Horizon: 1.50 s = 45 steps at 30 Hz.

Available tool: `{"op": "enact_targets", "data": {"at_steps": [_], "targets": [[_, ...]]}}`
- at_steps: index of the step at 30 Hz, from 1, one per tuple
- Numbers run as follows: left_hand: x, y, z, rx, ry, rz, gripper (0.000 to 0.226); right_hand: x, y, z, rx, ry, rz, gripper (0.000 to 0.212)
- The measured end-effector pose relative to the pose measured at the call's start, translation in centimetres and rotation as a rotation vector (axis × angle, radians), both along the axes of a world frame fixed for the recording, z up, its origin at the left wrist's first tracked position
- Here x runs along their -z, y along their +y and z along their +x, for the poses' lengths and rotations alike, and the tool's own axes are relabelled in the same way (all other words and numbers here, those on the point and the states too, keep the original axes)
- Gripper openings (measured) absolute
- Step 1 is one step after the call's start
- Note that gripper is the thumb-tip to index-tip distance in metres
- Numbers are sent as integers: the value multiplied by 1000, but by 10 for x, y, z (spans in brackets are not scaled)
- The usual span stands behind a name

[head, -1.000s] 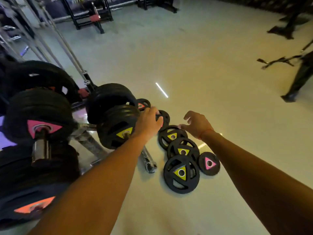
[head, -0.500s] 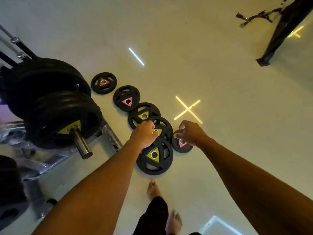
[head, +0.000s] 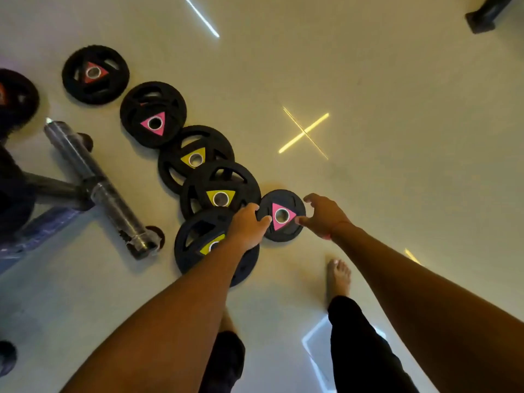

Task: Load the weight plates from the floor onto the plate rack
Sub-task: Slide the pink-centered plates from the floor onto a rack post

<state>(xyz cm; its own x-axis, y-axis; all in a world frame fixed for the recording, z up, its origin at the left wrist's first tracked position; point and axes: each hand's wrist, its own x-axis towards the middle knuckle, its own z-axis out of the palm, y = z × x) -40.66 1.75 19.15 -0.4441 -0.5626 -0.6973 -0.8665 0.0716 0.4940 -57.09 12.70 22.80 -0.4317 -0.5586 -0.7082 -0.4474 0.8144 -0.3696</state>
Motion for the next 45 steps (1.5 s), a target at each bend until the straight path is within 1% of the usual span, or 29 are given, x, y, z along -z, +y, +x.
{"op": "enact_targets", "data": {"at_steps": [4, 8, 12, 14, 17, 19, 21, 23, 26, 27, 29, 31, 32, 34, 37, 41, 45], "targets": [[108, 19, -40, -274, -24, 114, 62, 110, -4, -33, -22, -33, 27, 61], [207, 31, -61, -548, -98, 168, 72, 212, -11, -51, -45, -54, 42, 57], [287, 41, -73, -836, -191, 115, 81, 302, -23, -58, -30, -62, 36, 60], [318, 44, -81, -944, -245, 80, 82, 332, -29, -61, 3, -44, 24, 65], [345, 46, -99, -1021, -325, 1, 84, 362, -40, -68, 66, -56, 47, 77], [350, 47, -110, -1047, -357, -33, 89, 377, -44, -71, 123, -127, 56, 75], [354, 45, -117, -1085, -354, -34, 90, 385, -46, -78, 179, -162, 69, 66], [355, 43, -116, -1103, -335, -9, 89, 385, -45, -87, 208, -201, 91, 54], [351, 49, -101, -1019, -275, 48, 87, 371, -39, -98, 218, -244, 53, 39], [350, 50, -95, -1002, -232, 80, 85, 365, -37, -100, 215, -253, 35, 37], [343, 47, -86, -1050, -152, 182, 79, 349, -31, -101, 187, -273, 21, 37], [330, 42, -85, -1078, -109, 285, 72, 334, -29, -99, 110, -265, 25, 35], [321, 39, -86, -1046, -79, 325, 70, 324, -30, -94, 51, -233, 21, 34], [296, 37, -92, -924, -31, 382, 67, 301, -30, -84, -42, -119, 2, 38], [248, 35, -97, -824, -30, 396, 66, 257, -25, -69, 2, -16, -28, 35], [169, 21, -92, -739, 5, 357, 67, 180, -20, -63, 94, -13, -92, 33], [71, 3, -71, -699, 48, 286, 65, 78, -34, -57, 133, -69, -168, 37]]}}
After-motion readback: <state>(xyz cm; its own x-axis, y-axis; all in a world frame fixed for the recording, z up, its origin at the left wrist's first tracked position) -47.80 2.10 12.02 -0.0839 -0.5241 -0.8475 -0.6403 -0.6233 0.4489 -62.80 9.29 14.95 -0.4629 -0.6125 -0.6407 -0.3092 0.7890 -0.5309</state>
